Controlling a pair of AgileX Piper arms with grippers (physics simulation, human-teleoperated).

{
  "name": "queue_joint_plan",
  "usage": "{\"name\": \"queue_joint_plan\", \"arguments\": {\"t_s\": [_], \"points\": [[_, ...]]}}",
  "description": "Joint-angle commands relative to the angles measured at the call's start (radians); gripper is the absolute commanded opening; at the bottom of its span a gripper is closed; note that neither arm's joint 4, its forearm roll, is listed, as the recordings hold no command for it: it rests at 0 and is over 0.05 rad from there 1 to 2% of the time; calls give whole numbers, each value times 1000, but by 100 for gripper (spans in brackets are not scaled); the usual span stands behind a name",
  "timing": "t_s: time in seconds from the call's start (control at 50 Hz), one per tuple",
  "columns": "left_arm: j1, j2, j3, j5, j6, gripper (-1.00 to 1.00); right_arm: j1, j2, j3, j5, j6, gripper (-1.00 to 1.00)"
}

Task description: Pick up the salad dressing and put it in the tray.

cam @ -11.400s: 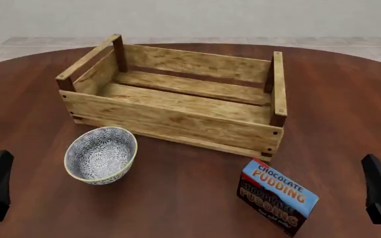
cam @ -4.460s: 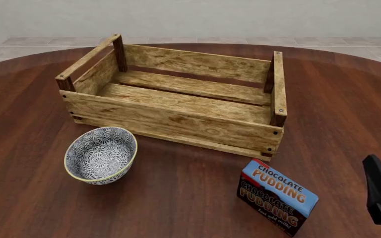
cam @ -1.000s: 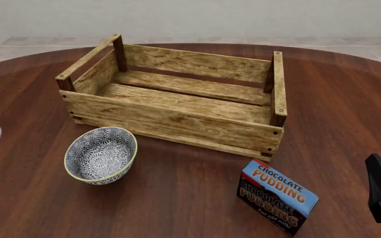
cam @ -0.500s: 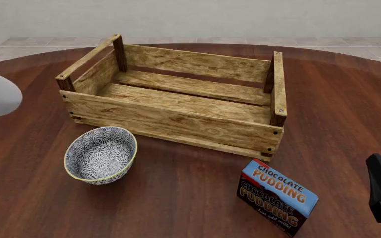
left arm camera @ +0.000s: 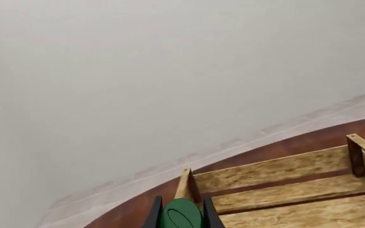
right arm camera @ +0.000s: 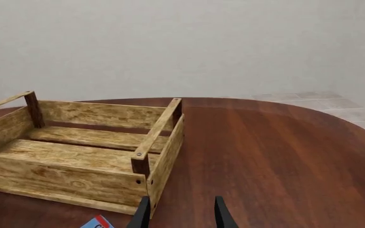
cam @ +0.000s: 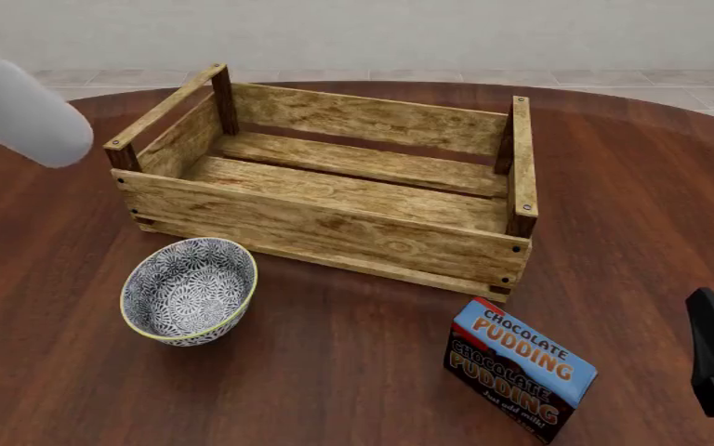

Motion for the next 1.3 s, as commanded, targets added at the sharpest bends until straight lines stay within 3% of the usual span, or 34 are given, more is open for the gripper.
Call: {"name": "queue_joint_plan", "arguments": {"t_s": [0.02, 0.38, 0.7, 1.14, 1.3], "points": [[-45, 106, -70, -44, 24, -100, -3, 0, 1, -2, 3, 100], [-116, 253, -170, -72, 23, -100, 1, 0, 0, -3, 6, 100], [-155, 418, -225, -148, 70, -100, 5, 0, 0, -10, 2, 100], [-217, 569, -328, -147, 50, -100, 5, 0, -1, -10, -6, 100], [-246, 617, -334, -185, 91, -100, 1, 0, -2, -11, -4, 100]]}}
